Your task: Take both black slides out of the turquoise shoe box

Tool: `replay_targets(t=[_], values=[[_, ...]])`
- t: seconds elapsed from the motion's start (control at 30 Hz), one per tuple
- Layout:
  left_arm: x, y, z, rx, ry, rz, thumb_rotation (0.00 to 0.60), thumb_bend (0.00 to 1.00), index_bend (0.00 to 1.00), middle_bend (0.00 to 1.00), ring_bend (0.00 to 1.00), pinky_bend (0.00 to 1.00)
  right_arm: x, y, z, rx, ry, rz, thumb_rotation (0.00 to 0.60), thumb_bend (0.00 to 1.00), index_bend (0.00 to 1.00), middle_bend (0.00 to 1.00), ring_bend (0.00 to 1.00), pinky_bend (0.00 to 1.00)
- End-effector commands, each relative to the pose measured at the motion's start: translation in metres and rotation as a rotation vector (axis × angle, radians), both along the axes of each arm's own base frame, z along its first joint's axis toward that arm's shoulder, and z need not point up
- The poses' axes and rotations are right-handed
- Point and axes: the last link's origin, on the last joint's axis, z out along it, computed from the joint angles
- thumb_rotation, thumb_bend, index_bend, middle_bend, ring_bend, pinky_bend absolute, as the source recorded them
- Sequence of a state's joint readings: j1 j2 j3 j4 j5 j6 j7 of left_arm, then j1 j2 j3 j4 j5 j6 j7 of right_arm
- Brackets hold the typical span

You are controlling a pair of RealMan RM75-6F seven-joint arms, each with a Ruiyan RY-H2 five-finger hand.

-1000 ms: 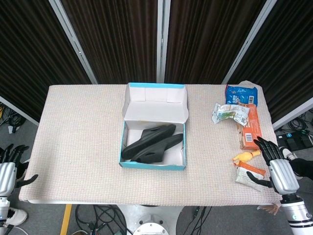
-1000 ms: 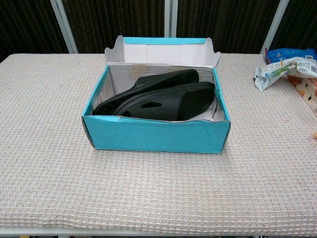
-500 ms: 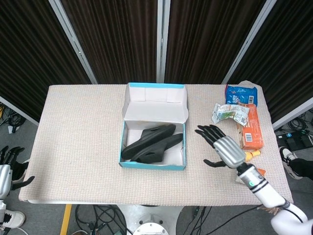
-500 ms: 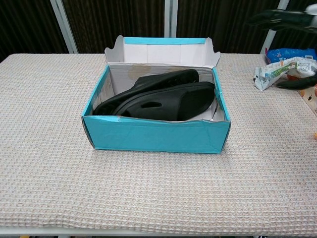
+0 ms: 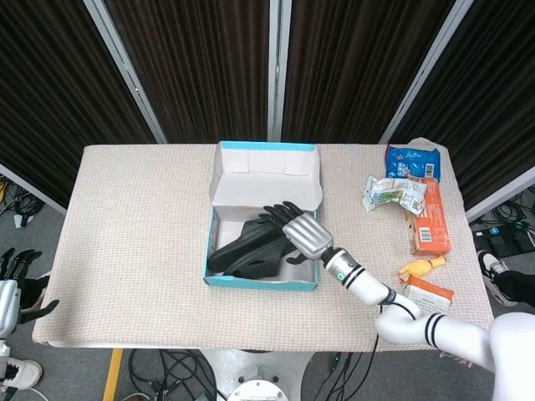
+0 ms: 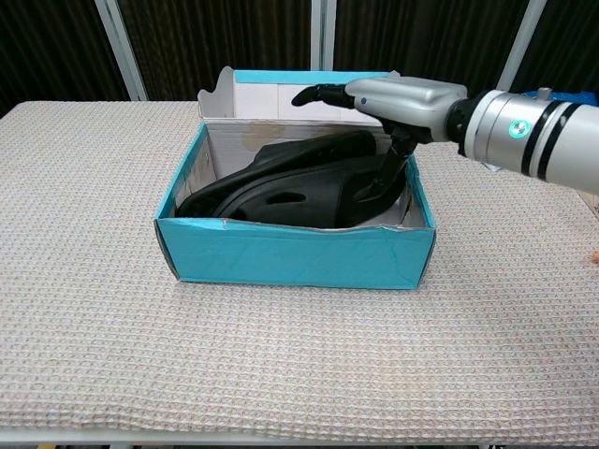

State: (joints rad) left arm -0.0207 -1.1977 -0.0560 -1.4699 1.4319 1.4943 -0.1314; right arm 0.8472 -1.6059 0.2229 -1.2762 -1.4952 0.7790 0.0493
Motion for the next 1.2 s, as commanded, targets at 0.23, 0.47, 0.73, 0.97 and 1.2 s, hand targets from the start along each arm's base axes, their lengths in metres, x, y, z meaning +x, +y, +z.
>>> replay_targets(t=[0.23, 0.47, 0.73, 0.97, 1.2], values=[[-0.001, 0.0, 0.0, 0.004, -0.009, -0.002, 0.6, 0.03, 0.18, 0.14, 0.04, 0.13, 0.018, -0.001, -0.052, -0.036, -0.034, 0.081, 0.6, 0.03, 0.0, 0.0, 0.0, 0.0], [-0.001, -0.002, -0.002, 0.003, -0.018, -0.001, 0.6, 0.03, 0.18, 0.14, 0.04, 0.13, 0.023, 0.001, -0.062, -0.075, -0.097, 0.217, 0.6, 0.43, 0.2, 0.16, 0.0, 0.0], [0.0, 0.001, -0.004, -0.006, -0.026, -0.011, 0.6, 0.03, 0.18, 0.14, 0.04, 0.13, 0.025, -0.003, -0.053, -0.138, -0.253, 0.264, 0.6, 0.64, 0.56, 0.4, 0.11, 0.0], [0.002, 0.007, -0.004, -0.008, -0.022, -0.02, 0.6, 0.03, 0.18, 0.14, 0.03, 0.13, 0.022, -0.014, -0.015, -0.268, -0.377, 0.282, 0.6, 0.67, 0.64, 0.46, 0.16, 0.01], [0.004, 0.012, -0.004, -0.013, -0.021, -0.034, 0.6, 0.03, 0.18, 0.14, 0.04, 0.13, -0.025, -0.024, 0.053, -0.394, -0.449, 0.186, 0.6, 0.66, 0.64, 0.45, 0.16, 0.02]])
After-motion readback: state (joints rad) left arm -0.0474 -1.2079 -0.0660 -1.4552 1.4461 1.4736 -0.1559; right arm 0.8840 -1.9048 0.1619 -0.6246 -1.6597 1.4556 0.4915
